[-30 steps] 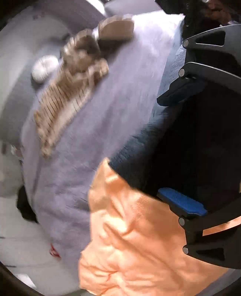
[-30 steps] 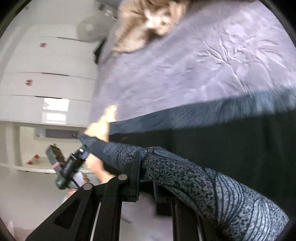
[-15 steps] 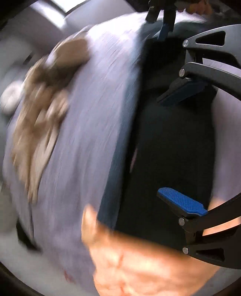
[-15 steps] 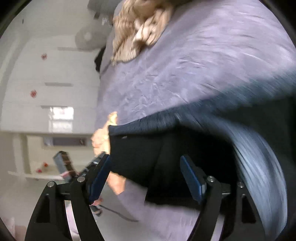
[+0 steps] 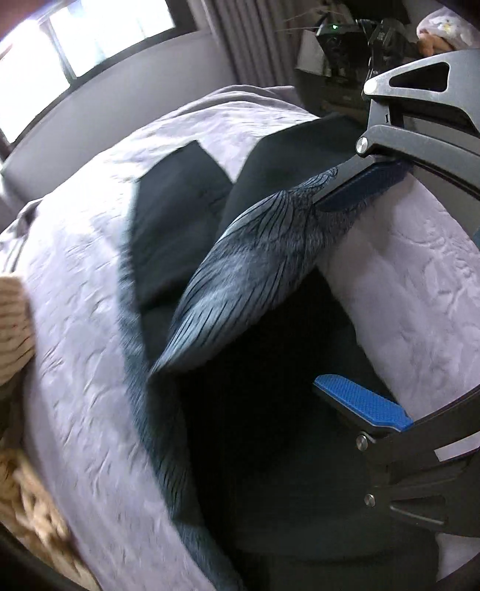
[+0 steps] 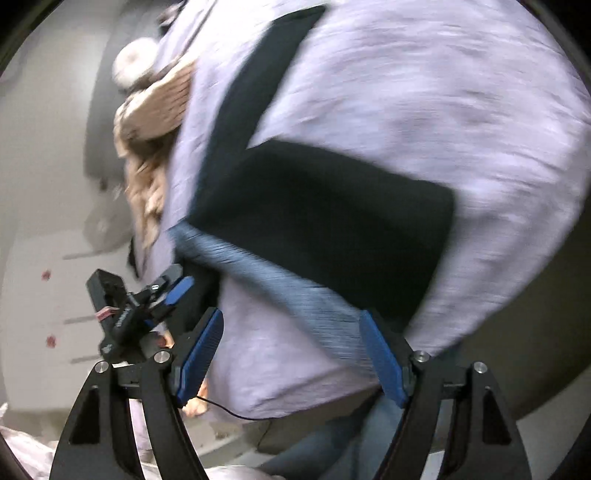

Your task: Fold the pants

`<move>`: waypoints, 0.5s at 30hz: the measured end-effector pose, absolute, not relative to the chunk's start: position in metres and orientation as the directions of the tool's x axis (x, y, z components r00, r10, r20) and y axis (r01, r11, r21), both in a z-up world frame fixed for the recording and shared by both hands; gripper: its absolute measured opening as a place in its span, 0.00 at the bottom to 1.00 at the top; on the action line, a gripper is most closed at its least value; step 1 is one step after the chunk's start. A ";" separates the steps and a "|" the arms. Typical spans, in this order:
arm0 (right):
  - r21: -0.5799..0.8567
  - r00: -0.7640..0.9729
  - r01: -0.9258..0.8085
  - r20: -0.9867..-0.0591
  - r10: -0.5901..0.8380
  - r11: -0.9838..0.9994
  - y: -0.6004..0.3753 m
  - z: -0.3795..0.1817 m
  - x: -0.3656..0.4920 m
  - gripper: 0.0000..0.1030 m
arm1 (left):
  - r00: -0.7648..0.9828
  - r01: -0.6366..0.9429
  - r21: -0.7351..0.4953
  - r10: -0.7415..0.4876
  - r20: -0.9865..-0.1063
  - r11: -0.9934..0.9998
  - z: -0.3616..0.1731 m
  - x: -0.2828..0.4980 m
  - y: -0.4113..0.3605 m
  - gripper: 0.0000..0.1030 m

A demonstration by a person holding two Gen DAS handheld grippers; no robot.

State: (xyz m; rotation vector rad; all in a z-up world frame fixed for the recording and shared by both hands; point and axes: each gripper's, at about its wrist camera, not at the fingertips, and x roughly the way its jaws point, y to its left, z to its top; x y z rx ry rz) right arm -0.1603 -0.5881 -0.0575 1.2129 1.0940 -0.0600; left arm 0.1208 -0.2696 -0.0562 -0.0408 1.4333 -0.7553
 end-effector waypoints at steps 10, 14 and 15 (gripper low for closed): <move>0.787 0.530 0.585 -0.553 0.643 0.196 -0.579 -0.127 -0.181 0.21 | -0.104 0.484 -0.458 -0.471 -0.876 0.745 -0.068 0.115 -0.303 0.87; 0.889 0.666 0.436 -0.426 0.613 0.144 -0.603 -0.068 -0.159 0.19 | -0.034 0.470 -0.488 -0.537 -0.843 0.735 -0.036 0.142 -0.312 0.87; 0.906 0.691 0.398 -0.400 0.602 0.145 -0.614 -0.052 -0.147 0.18 | -0.009 0.473 -0.481 -0.542 -0.840 0.738 -0.029 0.149 -0.315 0.87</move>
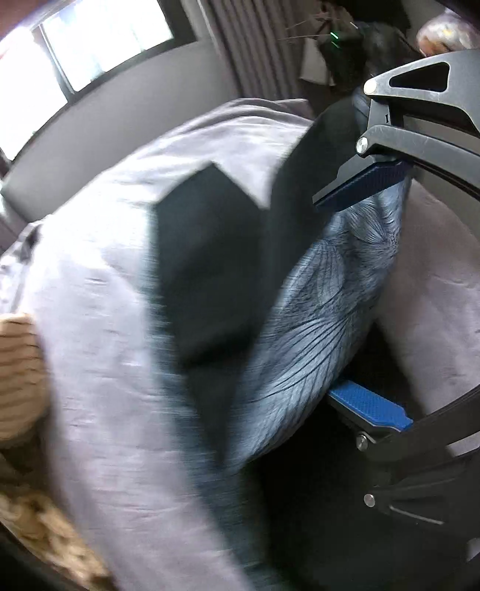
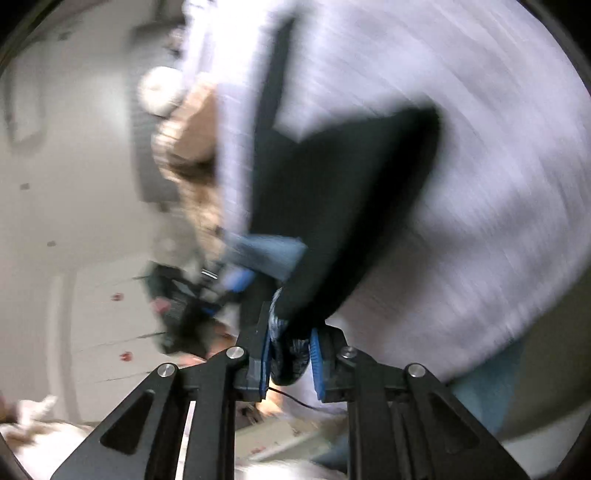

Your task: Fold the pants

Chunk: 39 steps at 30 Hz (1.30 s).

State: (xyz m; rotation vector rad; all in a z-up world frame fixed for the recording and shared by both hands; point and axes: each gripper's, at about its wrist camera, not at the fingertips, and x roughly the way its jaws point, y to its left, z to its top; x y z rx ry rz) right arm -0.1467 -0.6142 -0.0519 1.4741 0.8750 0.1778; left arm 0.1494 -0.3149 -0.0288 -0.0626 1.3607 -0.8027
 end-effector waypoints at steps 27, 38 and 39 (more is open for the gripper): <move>0.645 0.599 0.487 -0.737 0.311 0.589 -0.750 -0.026 0.042 0.00 | 0.179 0.281 -0.208 -0.264 -0.948 0.937 -0.060 0.171 -0.268 0.87; 0.325 0.444 0.420 -0.888 0.121 0.847 -0.772 -0.014 0.063 0.37 | 0.164 0.276 -0.138 -0.189 -0.968 0.951 -0.073 0.179 -0.275 0.87; 0.309 0.432 0.403 -0.894 0.118 0.862 -0.773 -0.016 0.072 0.37 | 0.164 0.279 -0.134 -0.185 -0.969 0.951 -0.074 0.179 -0.276 0.87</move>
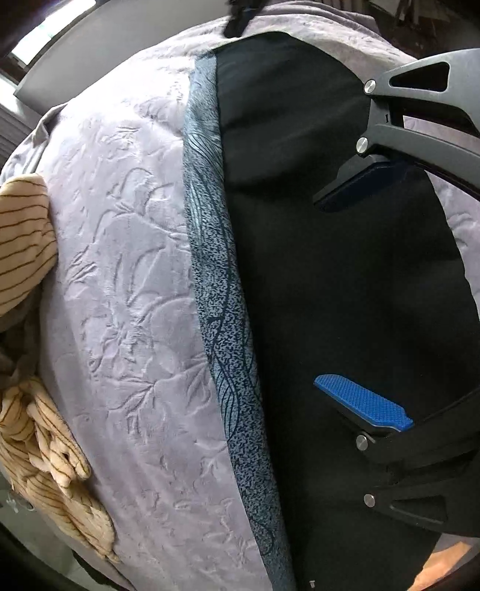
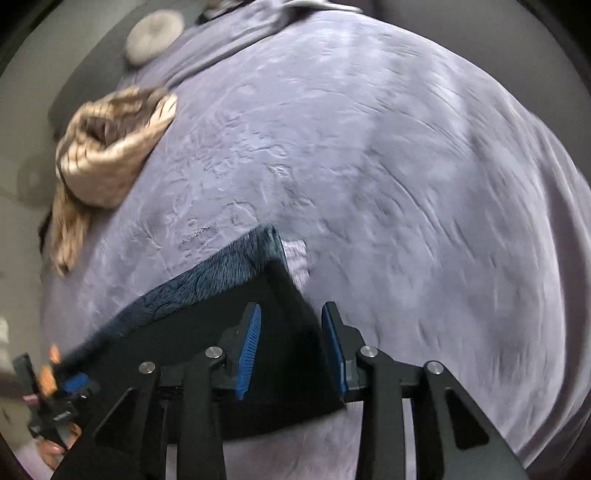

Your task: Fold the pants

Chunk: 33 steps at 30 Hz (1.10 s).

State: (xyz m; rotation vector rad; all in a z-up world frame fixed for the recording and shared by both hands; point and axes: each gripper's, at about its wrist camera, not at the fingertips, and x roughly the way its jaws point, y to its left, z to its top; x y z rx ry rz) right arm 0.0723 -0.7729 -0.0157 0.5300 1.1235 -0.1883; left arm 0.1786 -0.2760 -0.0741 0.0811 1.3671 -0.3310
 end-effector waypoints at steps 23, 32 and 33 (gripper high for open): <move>0.270 0.464 0.347 -0.881 0.085 0.898 -0.755 0.002 0.085 0.43 | 0.286 0.208 -0.023 -0.083 -0.955 0.978 -0.066 0.227 -0.266 0.87; 0.167 0.345 0.252 -0.936 0.073 0.953 -0.694 -0.045 0.087 0.42 | 0.283 0.067 0.055 0.034 -0.959 0.996 -0.106 0.288 -0.220 0.98; 0.145 0.332 0.267 -0.942 0.051 0.953 -0.693 -0.039 0.085 0.42 | 0.295 0.047 0.059 0.043 -0.954 0.997 -0.099 0.291 -0.208 0.98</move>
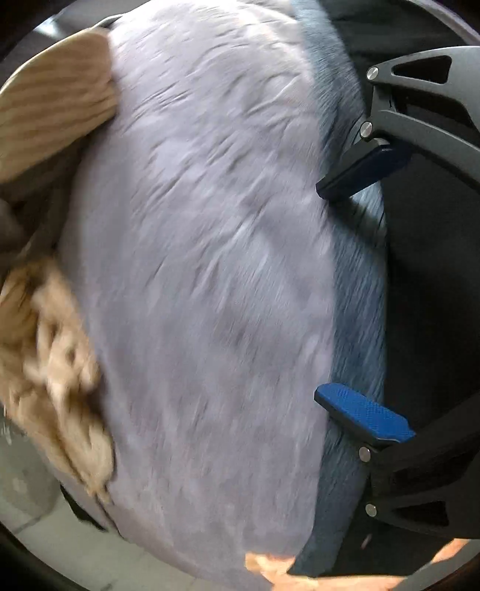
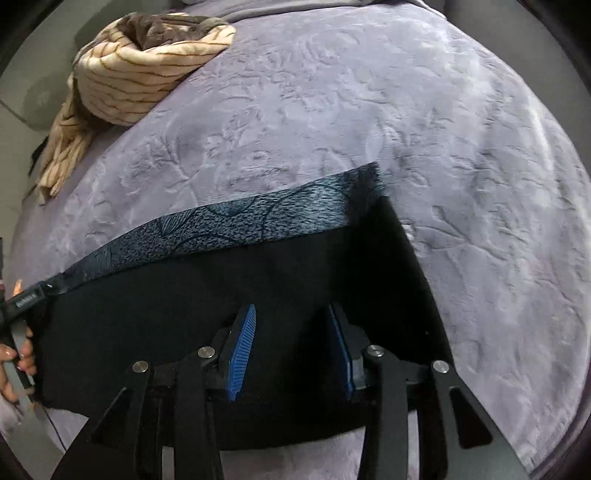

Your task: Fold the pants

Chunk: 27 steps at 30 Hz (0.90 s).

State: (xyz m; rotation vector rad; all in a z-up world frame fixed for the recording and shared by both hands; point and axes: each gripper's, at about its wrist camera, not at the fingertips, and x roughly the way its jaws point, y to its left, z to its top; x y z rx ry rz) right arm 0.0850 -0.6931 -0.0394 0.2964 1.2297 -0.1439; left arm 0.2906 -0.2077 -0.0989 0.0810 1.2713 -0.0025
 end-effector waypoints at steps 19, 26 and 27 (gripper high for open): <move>0.810 0.168 0.222 -0.581 0.796 0.543 -0.376 -0.104 0.017 0.47 | 0.233 -0.038 0.077 0.084 -0.969 0.996 -0.104 0.194 0.087 1.00; 0.821 0.261 0.323 -0.555 0.790 0.471 -0.374 -0.119 0.018 0.46 | 0.253 0.024 0.025 0.018 -0.967 0.999 -0.116 0.197 0.103 1.00; 0.821 0.271 0.337 -0.553 0.788 0.461 -0.375 -0.121 0.019 0.46 | 0.254 0.026 0.020 0.013 -0.967 0.999 -0.115 0.196 0.103 1.00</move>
